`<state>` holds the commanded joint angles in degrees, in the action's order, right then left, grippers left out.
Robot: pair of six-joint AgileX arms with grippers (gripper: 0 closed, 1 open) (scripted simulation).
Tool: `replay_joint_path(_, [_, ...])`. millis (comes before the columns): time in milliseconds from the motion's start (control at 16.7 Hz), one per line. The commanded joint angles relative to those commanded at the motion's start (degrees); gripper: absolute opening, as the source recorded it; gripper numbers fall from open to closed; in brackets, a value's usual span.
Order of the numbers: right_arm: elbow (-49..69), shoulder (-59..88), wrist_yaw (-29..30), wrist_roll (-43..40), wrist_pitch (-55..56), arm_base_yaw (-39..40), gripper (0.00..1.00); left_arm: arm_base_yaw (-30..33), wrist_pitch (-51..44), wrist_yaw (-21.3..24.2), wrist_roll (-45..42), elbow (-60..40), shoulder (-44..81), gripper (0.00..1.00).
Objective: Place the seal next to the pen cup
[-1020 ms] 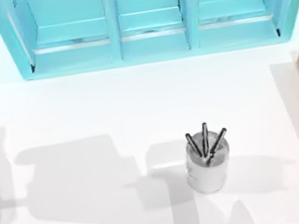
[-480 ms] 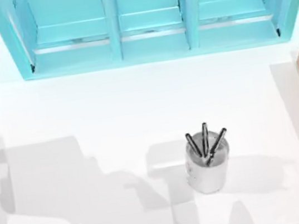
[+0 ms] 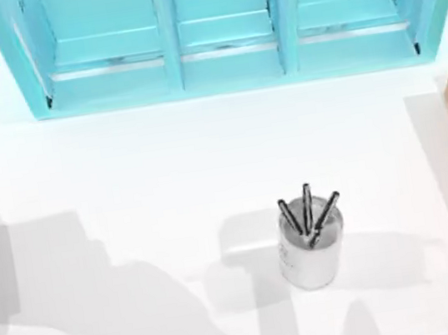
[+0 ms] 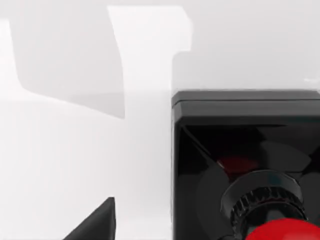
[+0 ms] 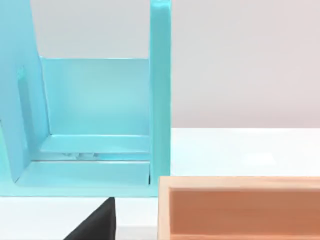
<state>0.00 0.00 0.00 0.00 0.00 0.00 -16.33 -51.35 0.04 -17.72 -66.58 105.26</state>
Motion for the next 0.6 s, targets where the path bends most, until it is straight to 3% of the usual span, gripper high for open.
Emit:
replay_joint_path(60, [0.00, 0.00, 0.00, 0.00, 0.00, 0.00, 1.00, 0.00, 0.00, 0.00, 0.00, 0.00, 0.00, 1.00])
replay_joint_path(600, [0.00, 0.00, 0.00, 0.00, 0.00, 0.00, 1.00, 0.00, 0.00, 0.00, 0.00, 0.00, 0.00, 0.32])
